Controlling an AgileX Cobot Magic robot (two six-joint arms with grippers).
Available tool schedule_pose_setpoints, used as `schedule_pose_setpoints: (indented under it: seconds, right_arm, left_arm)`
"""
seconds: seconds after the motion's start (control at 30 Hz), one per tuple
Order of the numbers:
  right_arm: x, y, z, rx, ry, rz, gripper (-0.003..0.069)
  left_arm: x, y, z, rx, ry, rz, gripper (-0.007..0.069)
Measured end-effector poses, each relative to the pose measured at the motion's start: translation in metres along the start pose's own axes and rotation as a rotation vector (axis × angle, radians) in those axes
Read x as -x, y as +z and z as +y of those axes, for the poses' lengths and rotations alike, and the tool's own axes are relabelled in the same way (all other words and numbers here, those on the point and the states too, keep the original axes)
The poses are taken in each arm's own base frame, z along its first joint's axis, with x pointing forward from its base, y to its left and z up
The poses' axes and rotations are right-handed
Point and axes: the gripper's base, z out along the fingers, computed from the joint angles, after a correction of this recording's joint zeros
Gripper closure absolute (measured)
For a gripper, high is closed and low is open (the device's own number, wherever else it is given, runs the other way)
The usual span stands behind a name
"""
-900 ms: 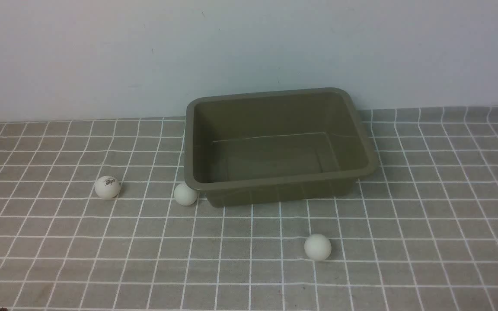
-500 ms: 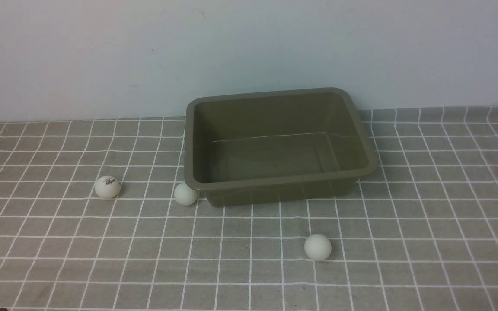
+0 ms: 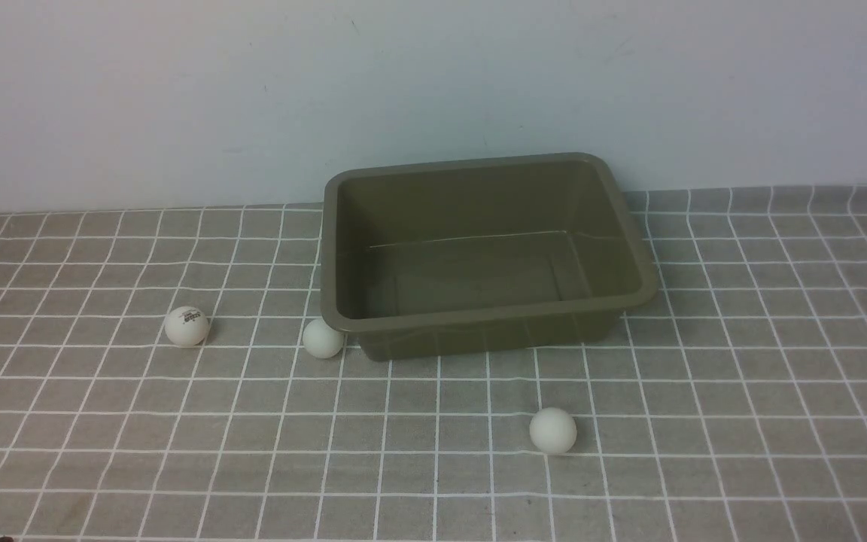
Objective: Put the table tennis balls into the box on the grey coffee tablecloth.
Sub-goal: 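Reach for and grasp a ping pong ball on the table beside the basket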
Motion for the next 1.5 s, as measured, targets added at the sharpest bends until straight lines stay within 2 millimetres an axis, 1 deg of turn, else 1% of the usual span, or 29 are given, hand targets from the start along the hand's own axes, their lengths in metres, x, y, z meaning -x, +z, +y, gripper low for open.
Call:
schedule_pose_setpoints:
  seconds: [0.33, 0.43, 0.6, 0.7, 0.77, 0.8, 0.87, 0.9, 0.97, 1.03, 1.1, 1.13, 1.23, 1.33, 1.37, 1.43, 1.47, 1.5]
  right_arm:
    - [0.0, 0.0, 0.0, 0.0, 0.0, 0.0, 0.0427]
    - [0.0, 0.0, 0.0, 0.0, 0.0, 0.0, 0.0427]
    - [0.0, 0.0, 0.0, 0.0, 0.0, 0.0, 0.0427]
    - [0.0, 0.0, 0.0, 0.0, 0.0, 0.0, 0.0427]
    - [0.0, 0.0, 0.0, 0.0, 0.001, 0.0, 0.0427]
    - [0.0, 0.0, 0.0, 0.003, 0.014, -0.001, 0.0427]
    - [0.002, 0.0, 0.003, 0.034, 0.134, -0.018, 0.0427]
    - [0.004, 0.0, 0.006, 0.069, 0.265, -0.03, 0.0427]
    - [0.006, -0.001, 0.01, 0.125, 0.469, -0.042, 0.0427]
    - [0.009, -0.002, 0.015, 0.194, 0.728, -0.04, 0.0427]
    - [0.012, -0.002, 0.017, 0.238, 0.871, -0.042, 0.0427]
    - [0.014, -0.003, 0.017, 0.246, 0.9, -0.058, 0.0427]
    - [0.018, -0.003, 0.015, 0.243, 0.901, -0.109, 0.0427]
    - [0.021, -0.003, 0.013, 0.237, 0.902, -0.156, 0.0427]
    - [0.022, -0.004, 0.012, 0.236, 0.908, -0.171, 0.0427]
    - [0.027, -0.004, 0.009, 0.233, 0.947, -0.226, 0.0427]
    - [0.03, -0.005, 0.007, 0.235, 0.982, -0.259, 0.0427]
    - [0.032, -0.006, 0.007, 0.238, 1.003, -0.275, 0.0427]
  left_arm:
    - [0.0, 0.0, 0.0, 0.0, 0.0, 0.0, 0.0629]
    - [0.0, 0.0, 0.001, 0.012, 0.035, -0.003, 0.0629]
    - [0.008, 0.0, 0.001, 0.014, 0.044, -0.1, 0.0629]
    - [0.016, -0.001, 0.0, -0.008, -0.052, -0.18, 0.0629]
    - [0.021, -0.002, -0.001, -0.035, -0.176, -0.245, 0.0629]
    - [0.025, -0.003, -0.001, -0.054, -0.265, -0.283, 0.0629]
    - [0.032, -0.006, -0.001, -0.088, -0.421, -0.356, 0.0629]
    - [0.035, -0.007, -0.001, -0.103, -0.488, -0.389, 0.0629]
    - [0.038, -0.008, 0.0, -0.119, -0.55, -0.432, 0.0629]
    - [0.041, -0.01, 0.001, -0.128, -0.582, -0.471, 0.0629]
    - [0.044, -0.011, 0.002, -0.131, -0.586, -0.502, 0.0629]
    - [0.046, -0.013, 0.003, -0.133, -0.589, -0.532, 0.0629]
    - [0.052, -0.017, 0.004, -0.141, -0.601, -0.615, 0.0629]
    - [0.061, -0.025, 0.008, -0.151, -0.611, -0.758, 0.0629]
    - [0.063, -0.026, 0.008, -0.153, -0.613, -0.781, 0.0629]
    - [0.072, -0.032, 0.009, -0.16, -0.615, -0.823, 0.0629]
    - [0.084, -0.036, 0.009, -0.167, -0.614, -0.83, 0.0629]
    - [0.089, -0.038, 0.009, -0.169, -0.611, -0.827, 0.0629]
